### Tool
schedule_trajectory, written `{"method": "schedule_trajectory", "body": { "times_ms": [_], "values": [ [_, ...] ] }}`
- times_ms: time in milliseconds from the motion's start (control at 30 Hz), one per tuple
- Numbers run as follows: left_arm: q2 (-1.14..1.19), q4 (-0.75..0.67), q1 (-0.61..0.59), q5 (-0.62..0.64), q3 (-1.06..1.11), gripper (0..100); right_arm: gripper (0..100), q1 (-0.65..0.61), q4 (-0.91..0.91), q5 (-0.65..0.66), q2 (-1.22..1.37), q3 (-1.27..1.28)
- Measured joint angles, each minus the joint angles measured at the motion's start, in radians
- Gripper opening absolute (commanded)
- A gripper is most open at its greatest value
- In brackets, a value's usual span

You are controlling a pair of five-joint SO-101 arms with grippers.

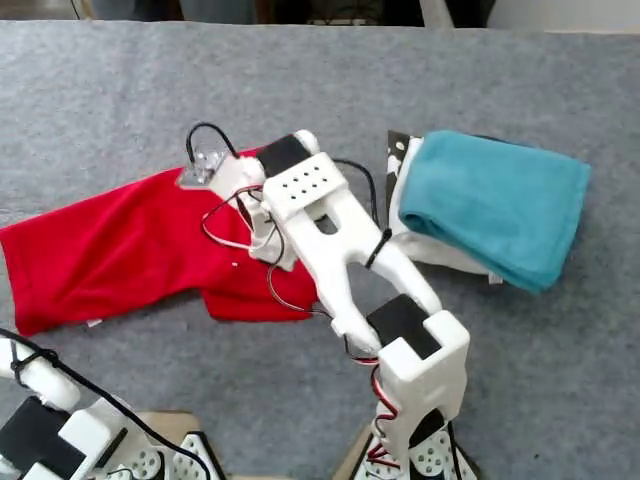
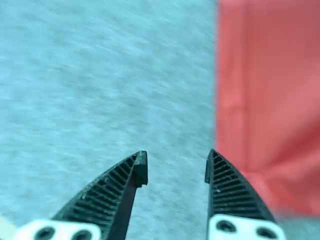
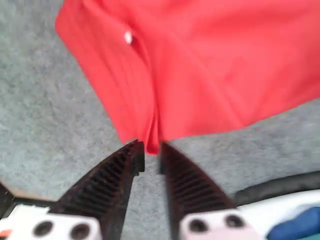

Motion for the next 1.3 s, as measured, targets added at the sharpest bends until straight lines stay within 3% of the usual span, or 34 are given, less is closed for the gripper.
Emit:
{"method": "schedule_trajectory", "body": {
  "times_ms": [133,267,467,800,1100,1300],
  "values": [
    [0.000,0.091,0.020,0.123,-0.135,3,1.3,-0.037,-0.061,-0.069,0.083,-0.089],
    [0.038,0.130,0.176,0.164,-0.186,3,1.3,-0.080,-0.086,-0.130,0.219,-0.209],
    [0.249,0.055,0.351,0.170,-0.242,3,1.3,-0.132,-0.071,-0.149,0.362,-0.390],
    [0.707,0.025,0.334,0.172,-0.454,3,1.3,-0.149,0.061,-0.152,0.450,-0.445],
    [0.872,0.025,0.299,0.173,-0.672,3,1.3,-0.269,0.081,-0.152,0.450,-0.393],
    [0.945,0.025,0.298,0.173,-0.784,3,1.3,-0.281,0.081,-0.129,0.448,-0.341]
  ]
}}
